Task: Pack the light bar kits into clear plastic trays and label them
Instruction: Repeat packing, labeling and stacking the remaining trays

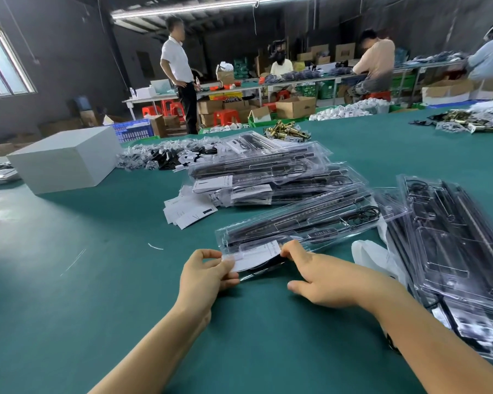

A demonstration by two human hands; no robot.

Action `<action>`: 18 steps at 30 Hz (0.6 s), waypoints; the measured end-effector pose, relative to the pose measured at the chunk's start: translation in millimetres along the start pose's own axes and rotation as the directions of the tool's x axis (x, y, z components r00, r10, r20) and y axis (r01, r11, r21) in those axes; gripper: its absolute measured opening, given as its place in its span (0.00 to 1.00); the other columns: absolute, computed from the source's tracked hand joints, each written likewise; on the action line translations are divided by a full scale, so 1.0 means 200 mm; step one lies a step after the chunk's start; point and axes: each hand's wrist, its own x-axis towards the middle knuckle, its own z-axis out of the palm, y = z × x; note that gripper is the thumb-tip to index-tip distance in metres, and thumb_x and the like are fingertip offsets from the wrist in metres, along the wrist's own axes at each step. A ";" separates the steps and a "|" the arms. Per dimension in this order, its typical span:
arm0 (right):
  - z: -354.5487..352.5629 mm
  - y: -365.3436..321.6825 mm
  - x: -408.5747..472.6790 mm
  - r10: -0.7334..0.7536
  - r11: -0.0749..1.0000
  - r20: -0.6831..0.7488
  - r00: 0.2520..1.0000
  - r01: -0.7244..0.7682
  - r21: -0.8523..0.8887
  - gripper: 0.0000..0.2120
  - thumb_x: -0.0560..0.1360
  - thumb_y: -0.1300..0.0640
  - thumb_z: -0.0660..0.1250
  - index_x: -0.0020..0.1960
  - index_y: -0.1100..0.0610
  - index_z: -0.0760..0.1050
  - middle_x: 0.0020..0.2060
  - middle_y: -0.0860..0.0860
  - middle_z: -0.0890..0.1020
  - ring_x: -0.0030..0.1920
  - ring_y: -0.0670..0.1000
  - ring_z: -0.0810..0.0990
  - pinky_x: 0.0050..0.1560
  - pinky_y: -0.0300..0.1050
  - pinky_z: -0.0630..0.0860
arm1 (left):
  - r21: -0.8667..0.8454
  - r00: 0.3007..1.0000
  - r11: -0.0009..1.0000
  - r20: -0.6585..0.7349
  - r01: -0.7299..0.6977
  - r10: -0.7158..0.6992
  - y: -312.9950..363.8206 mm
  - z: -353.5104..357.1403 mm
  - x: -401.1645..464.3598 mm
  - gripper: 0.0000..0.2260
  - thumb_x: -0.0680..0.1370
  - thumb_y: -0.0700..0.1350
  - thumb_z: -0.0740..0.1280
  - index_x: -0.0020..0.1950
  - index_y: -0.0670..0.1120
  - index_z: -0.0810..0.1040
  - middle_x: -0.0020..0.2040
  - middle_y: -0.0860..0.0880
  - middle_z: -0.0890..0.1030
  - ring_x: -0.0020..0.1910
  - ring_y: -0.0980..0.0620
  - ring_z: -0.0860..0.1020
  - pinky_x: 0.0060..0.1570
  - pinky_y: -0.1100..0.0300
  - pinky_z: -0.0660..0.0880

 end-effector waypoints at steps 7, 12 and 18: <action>-0.01 0.04 0.01 -0.047 0.999 -0.044 0.998 0.048 0.010 0.21 0.81 0.52 0.58 0.72 0.49 0.57 0.69 0.51 0.69 0.63 0.51 0.71 0.63 0.49 0.69 | 0.166 0.996 0.982 0.028 -0.092 0.088 -0.03 0.03 -0.03 0.02 0.79 0.43 0.65 0.49 0.47 0.72 0.29 0.54 0.79 0.27 0.58 0.76 0.32 0.65 0.72; 0.00 0.05 0.03 -0.098 0.995 -0.187 0.977 0.101 0.003 0.19 0.80 0.56 0.59 0.71 0.51 0.66 0.66 0.48 0.74 0.62 0.48 0.73 0.61 0.44 0.70 | 0.286 0.990 0.948 0.011 -0.137 0.139 -0.04 0.04 -0.01 0.06 0.77 0.42 0.68 0.48 0.46 0.72 0.27 0.54 0.78 0.21 0.57 0.69 0.22 0.67 0.66; 0.02 0.06 0.04 -0.201 0.978 -0.366 0.909 0.205 -0.028 0.12 0.79 0.56 0.63 0.61 0.53 0.76 0.47 0.46 0.82 0.36 0.38 0.71 0.43 0.32 0.67 | 0.294 0.991 0.947 -0.009 -0.128 0.136 -0.04 0.05 -0.01 0.08 0.74 0.43 0.72 0.47 0.44 0.73 0.24 0.54 0.76 0.19 0.56 0.67 0.19 0.67 0.63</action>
